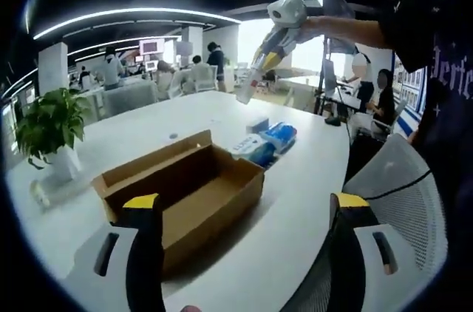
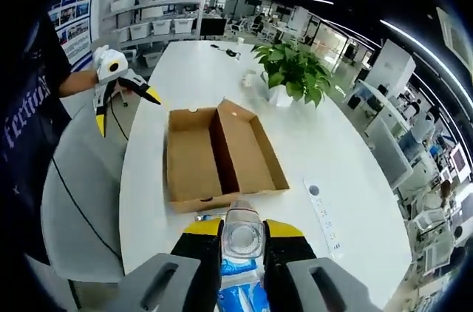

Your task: Operate the shoe box by opening the lid, removing the specified soft item, and placing it in the target area until the item is outside and the box remains undamaged.

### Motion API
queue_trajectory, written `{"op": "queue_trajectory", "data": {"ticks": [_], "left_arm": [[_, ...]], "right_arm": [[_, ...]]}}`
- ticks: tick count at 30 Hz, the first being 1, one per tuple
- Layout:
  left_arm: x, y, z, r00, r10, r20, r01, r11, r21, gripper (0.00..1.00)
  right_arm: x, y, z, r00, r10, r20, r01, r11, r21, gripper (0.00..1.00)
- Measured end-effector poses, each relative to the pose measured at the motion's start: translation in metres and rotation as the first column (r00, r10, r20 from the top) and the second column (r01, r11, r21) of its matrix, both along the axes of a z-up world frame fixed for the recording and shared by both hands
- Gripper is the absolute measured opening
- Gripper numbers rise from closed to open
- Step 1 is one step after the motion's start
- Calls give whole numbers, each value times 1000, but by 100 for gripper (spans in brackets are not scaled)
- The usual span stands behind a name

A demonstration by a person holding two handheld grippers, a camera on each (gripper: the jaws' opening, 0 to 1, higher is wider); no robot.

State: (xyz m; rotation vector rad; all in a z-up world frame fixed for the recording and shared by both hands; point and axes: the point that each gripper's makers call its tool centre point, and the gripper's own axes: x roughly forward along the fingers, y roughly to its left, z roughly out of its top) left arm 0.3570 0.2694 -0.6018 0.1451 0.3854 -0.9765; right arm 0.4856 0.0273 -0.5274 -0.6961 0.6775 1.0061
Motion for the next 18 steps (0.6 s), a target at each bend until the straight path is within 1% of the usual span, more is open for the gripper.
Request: {"op": "queue_trajectory", "data": {"ticks": [5, 8, 10, 18], "left_arm": [[-1, 2, 3, 1000, 8, 9, -8, 1000, -15, 98], [-1, 4, 4, 1000, 17, 9, -17, 1000, -20, 99], [0, 6, 5, 1000, 27, 7, -27, 999, -23, 99], [0, 14, 2, 999, 52, 2, -52, 999, -16, 99]], "right_arm": [[10, -2, -10, 999, 49, 5, -49, 997, -57, 16], [15, 0, -16, 997, 78, 1, -77, 994, -74, 16], [19, 1, -20, 993, 117, 13, -115, 987, -108, 16], [36, -2, -45, 985, 174, 9, -169, 966, -198, 16]]}}
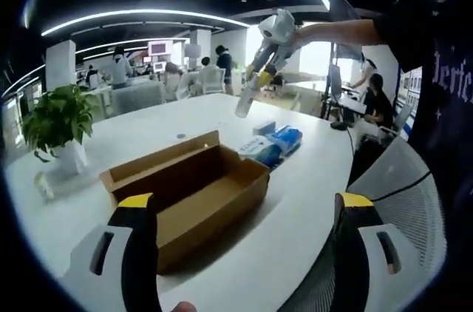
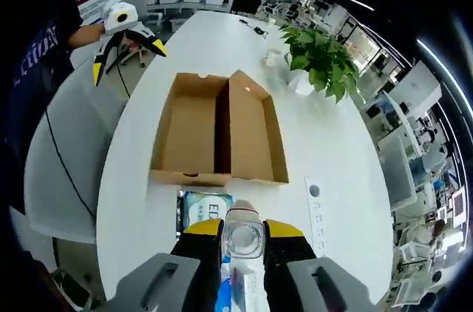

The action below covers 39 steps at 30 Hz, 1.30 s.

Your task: Operate the shoe box by opening the lid, removing the specified soft item, and placing it in the target area until the item is outside and the box remains undamaged.

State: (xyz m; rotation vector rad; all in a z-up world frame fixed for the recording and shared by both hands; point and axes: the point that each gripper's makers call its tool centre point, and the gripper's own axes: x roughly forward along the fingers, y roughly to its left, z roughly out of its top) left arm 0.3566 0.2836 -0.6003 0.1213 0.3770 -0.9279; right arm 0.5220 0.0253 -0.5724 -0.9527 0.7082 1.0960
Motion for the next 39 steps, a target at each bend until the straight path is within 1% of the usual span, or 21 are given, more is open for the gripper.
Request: {"op": "queue_trajectory", "data": {"ticks": [3, 6, 10, 16, 27, 30, 39], "left_arm": [[-1, 4, 0, 1000, 9, 2, -9, 1000, -4, 99], [0, 9, -2, 1000, 23, 8, -23, 1000, 12, 99], [-1, 12, -3, 999, 34, 2, -34, 999, 13, 99], [-1, 17, -5, 999, 48, -2, -48, 999, 19, 99], [0, 21, -7, 998, 62, 1, -62, 998, 31, 99], [-1, 23, -10, 998, 63, 0, -63, 997, 42, 99], [-3, 25, -15, 998, 69, -9, -69, 996, 53, 99]], "right_arm": [[5, -2, -9, 1000, 14, -2, -14, 1000, -27, 16], [11, -5, -19, 1000, 20, 2, -20, 998, -55, 16], [16, -6, -31, 999, 39, 1, -38, 995, -89, 16], [19, -4, -45, 998, 63, -12, -64, 992, -110, 16], [29, -10, -75, 998, 56, -34, -61, 985, -162, 16], [32, -11, -80, 998, 44, -37, -50, 985, -167, 16], [33, -11, -101, 998, 46, -53, -55, 980, -193, 16]]}}
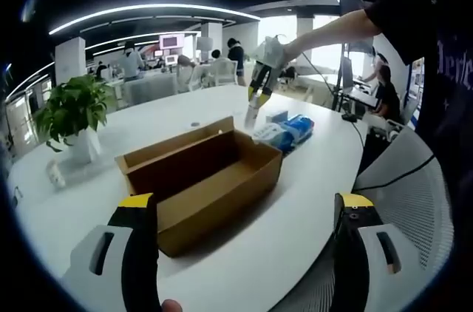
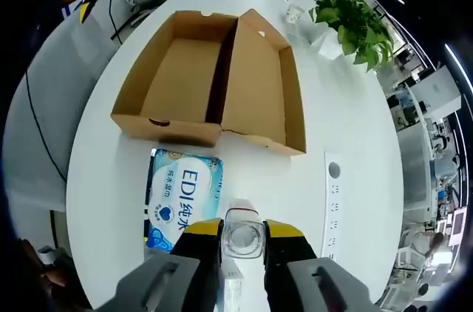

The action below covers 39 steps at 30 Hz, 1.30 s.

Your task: Operate the shoe box by opening the lid, removing the specified soft item, and placing it in the target area until the item is outside and the box remains undamaged.

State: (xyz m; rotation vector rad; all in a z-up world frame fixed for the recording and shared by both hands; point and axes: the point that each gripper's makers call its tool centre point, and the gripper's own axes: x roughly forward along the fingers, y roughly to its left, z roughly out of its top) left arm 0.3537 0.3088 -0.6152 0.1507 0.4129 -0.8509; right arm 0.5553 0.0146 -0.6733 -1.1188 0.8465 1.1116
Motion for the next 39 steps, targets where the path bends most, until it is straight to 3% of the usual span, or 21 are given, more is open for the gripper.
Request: {"op": "queue_trajectory", "data": {"ticks": [18, 39], "left_arm": [[-4, 10, -11, 999, 27, -22, -27, 1000, 11, 97], [-7, 7, -16, 999, 33, -41, -33, 999, 2, 96]], "right_arm": [[0, 5, -28, 999, 19, -39, -20, 999, -38, 17], [-3, 7, -34, 996, 32, -78, -36, 998, -46, 17]]}}
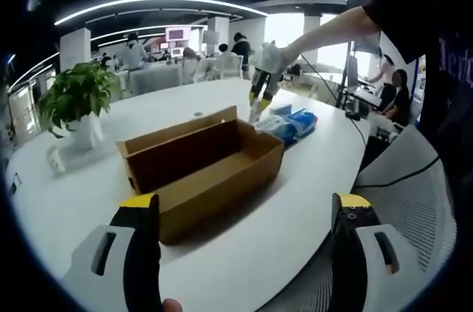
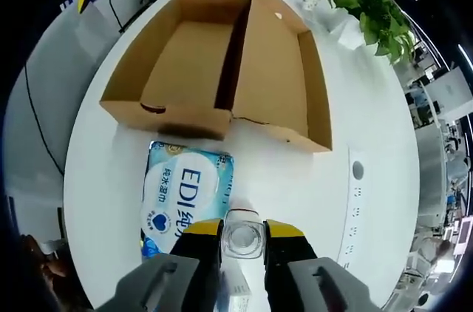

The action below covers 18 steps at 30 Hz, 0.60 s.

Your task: Operate the shoe box by opening the lid, removing the specified soft item, and placing it in the target area until the item is outside and the box remains undamaged.

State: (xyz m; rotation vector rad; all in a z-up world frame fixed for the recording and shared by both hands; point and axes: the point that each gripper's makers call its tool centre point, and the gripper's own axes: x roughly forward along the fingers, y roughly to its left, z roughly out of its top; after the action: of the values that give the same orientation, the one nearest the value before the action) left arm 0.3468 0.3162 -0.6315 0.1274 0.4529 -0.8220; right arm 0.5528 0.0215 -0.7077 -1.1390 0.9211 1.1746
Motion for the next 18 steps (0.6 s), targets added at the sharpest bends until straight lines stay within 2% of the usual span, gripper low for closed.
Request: {"op": "queue_trajectory", "data": {"ticks": [18], "left_arm": [[-1, -1, -4, 1000, 1, -10, -1, 1000, 4, 95]], "right_arm": [[10, 3, 3, 1000, -6, 26, 6, 1000, -3, 19]]}}
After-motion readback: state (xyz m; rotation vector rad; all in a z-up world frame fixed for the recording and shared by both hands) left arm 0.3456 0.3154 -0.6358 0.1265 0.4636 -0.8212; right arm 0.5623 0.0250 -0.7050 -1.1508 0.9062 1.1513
